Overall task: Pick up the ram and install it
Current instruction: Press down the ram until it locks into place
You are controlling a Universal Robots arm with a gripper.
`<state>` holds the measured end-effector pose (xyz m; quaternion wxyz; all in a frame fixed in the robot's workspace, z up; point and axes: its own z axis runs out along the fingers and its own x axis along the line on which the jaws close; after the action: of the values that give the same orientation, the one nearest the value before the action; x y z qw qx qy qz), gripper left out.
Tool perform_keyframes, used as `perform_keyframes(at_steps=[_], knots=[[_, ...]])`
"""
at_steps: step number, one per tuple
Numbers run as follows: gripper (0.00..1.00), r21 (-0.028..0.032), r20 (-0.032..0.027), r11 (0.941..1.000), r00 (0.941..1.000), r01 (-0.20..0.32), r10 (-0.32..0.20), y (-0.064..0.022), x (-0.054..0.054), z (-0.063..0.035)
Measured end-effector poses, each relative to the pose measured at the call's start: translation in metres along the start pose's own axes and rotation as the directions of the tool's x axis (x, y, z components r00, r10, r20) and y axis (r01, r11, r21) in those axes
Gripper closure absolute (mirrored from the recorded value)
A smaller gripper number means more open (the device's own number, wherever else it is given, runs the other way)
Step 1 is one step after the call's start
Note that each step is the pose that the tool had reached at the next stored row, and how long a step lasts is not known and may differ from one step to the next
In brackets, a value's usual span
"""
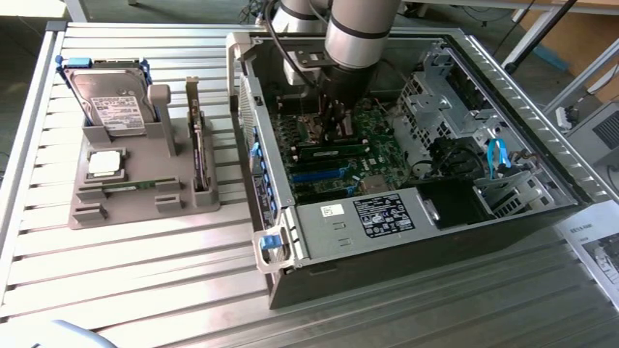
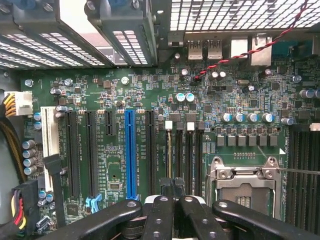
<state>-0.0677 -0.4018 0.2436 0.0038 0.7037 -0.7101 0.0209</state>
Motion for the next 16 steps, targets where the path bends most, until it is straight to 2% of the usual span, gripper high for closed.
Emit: perform_keyframes(at_steps=[16], knots=[[0.9,-0.0002,-0.0004,1.0,1.0,0.0,0.0,0.0002,-0.0002,0.0067]])
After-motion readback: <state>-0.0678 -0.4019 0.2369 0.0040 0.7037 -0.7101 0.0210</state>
